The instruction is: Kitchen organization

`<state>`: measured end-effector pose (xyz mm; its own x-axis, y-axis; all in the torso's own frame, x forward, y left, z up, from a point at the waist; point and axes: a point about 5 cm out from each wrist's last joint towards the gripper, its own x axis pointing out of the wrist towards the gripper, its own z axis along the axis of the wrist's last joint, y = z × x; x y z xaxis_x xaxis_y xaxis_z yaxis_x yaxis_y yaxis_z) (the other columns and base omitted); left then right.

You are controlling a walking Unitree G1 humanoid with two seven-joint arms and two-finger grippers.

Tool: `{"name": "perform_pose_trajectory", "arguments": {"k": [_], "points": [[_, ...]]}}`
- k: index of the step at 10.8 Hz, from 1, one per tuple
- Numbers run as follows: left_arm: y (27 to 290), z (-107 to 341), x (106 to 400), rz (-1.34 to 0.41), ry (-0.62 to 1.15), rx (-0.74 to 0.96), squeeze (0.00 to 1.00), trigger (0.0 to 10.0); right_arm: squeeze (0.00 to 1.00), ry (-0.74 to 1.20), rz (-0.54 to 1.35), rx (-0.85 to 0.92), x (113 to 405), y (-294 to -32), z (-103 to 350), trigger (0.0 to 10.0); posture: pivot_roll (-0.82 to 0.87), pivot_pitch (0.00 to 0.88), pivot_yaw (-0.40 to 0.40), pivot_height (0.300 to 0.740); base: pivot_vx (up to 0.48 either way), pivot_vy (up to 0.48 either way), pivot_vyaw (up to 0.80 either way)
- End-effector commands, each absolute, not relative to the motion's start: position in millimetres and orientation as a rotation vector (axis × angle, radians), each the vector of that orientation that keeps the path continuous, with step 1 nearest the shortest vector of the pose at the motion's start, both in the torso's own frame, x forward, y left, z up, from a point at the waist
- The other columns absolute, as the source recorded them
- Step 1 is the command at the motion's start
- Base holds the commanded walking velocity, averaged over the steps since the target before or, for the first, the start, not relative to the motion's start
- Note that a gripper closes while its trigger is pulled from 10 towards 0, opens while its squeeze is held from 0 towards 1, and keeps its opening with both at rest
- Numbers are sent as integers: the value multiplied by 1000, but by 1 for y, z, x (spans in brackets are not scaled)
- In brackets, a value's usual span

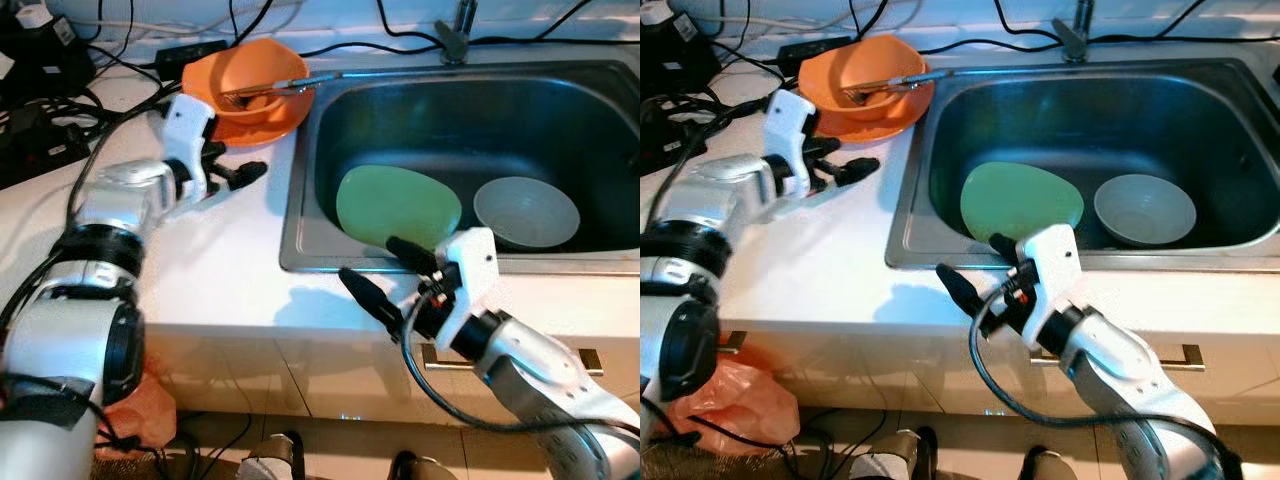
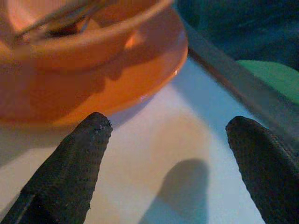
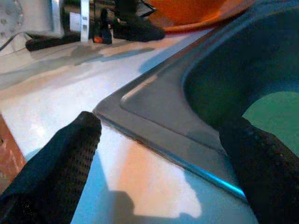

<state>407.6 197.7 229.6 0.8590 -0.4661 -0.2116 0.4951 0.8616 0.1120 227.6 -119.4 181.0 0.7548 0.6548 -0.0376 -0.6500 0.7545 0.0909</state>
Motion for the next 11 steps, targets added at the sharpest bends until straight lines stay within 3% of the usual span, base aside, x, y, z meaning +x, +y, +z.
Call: {"name": "perform_pose_trajectory", "arguments": {"k": [1, 4, 11], "points": [[197, 238, 410, -489, 145, 202, 0, 10000, 0, 70, 711, 75, 223, -121, 184, 10000, -27, 192, 110, 740, 0, 0, 0], [189, 242, 414, -469, 77, 209, 0, 10000, 0, 90, 699, 68, 217, -125, 184, 10000, -60, 211, 102, 740, 0, 0, 0], [198, 220, 414, -326, 155, 228, 0, 10000, 0, 133, 671, 74, 206, -131, 183, 10000, -108, 237, 92, 740, 0, 0, 0]]}}
